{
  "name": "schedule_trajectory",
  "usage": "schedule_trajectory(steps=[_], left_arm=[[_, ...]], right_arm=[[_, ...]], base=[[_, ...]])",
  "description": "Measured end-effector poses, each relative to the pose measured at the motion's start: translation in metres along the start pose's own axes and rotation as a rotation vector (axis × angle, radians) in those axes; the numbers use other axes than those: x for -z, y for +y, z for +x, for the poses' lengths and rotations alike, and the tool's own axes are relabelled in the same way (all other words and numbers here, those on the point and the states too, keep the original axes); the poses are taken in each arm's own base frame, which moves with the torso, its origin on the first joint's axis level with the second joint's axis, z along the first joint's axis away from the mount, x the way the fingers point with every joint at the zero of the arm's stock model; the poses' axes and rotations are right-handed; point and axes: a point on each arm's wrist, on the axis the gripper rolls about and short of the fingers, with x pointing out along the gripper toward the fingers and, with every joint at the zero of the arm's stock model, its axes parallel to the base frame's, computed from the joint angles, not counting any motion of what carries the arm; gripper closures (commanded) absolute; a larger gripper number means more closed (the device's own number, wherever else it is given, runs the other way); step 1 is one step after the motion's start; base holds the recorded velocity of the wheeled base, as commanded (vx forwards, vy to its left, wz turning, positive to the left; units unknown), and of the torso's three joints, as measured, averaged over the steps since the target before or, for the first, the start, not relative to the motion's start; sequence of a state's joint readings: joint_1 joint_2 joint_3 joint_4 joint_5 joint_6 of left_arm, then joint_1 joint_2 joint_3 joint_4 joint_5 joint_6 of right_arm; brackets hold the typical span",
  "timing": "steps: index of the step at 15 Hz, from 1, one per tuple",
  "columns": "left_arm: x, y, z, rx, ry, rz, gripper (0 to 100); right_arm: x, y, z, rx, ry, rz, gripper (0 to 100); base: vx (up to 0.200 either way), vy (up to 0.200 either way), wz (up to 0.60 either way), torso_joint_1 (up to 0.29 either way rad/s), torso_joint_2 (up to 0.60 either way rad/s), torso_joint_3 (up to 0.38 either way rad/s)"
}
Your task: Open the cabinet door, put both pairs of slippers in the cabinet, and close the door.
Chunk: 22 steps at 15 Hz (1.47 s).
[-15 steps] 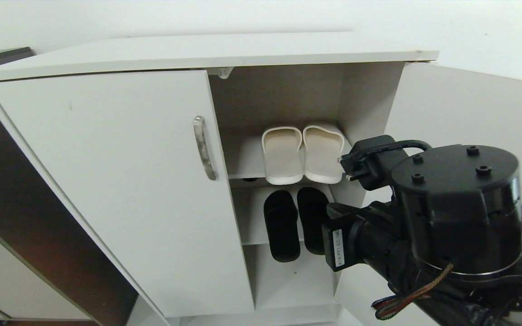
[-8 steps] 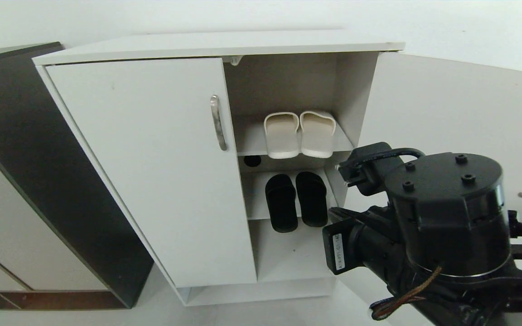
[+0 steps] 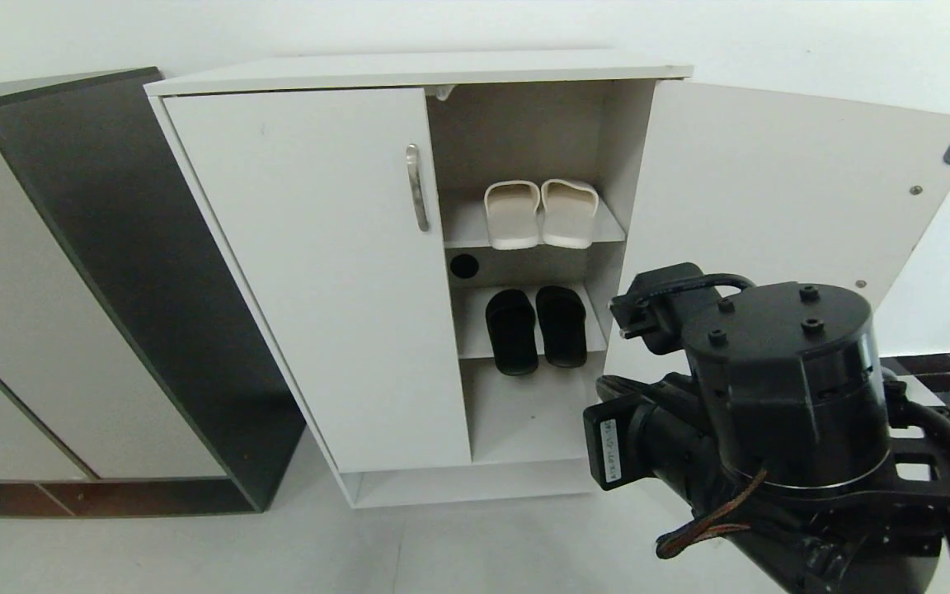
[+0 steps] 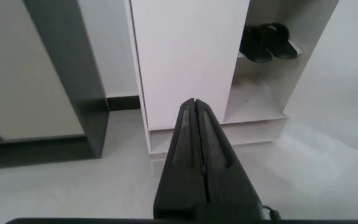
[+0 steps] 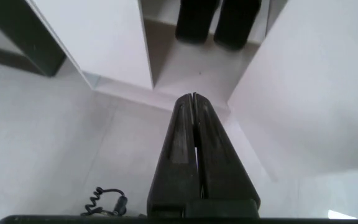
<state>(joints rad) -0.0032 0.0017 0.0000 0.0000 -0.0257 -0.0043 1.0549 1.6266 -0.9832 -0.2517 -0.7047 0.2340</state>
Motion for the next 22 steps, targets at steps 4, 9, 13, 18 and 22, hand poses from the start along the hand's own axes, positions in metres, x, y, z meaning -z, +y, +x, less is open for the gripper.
schedule_trajectory(steps=[4, 9, 13, 18, 22], left_arm=[[0.0, 0.0, 0.0, 0.0, 0.0, 0.0, 100], [0.0, 0.0, 0.0, 0.0, 0.0, 0.0, 100], [0.0, 0.0, 0.0, 0.0, 0.0, 0.001, 100], [0.0, 0.0, 0.0, 0.0, 0.0, 0.001, 100], [0.0004, 0.0, 0.0, 0.001, 0.003, 0.001, 100]], right_arm=[[0.0042, -0.0045, 0.0046, 0.021, 0.015, -0.021, 100], [0.0047, -0.0059, 0.0058, 0.027, 0.017, -0.021, 100], [0.0045, -0.007, 0.0066, 0.031, 0.017, -0.02, 100], [0.0052, -0.0072, 0.0084, 0.035, 0.02, -0.021, 100], [0.0074, -0.0076, 0.0108, 0.041, 0.028, -0.026, 100]], base=[[0.0, 0.0, 0.0, 0.0, 0.0, 0.0], [0.0, 0.0, 0.0, 0.0, 0.0, 0.0], [0.0, 0.0, 0.0, 0.0, 0.0, 0.0], [0.0, 0.0, 0.0, 0.0, 0.0, 0.0], [0.0, 0.0, 0.0, 0.022, -0.21, -0.299]])
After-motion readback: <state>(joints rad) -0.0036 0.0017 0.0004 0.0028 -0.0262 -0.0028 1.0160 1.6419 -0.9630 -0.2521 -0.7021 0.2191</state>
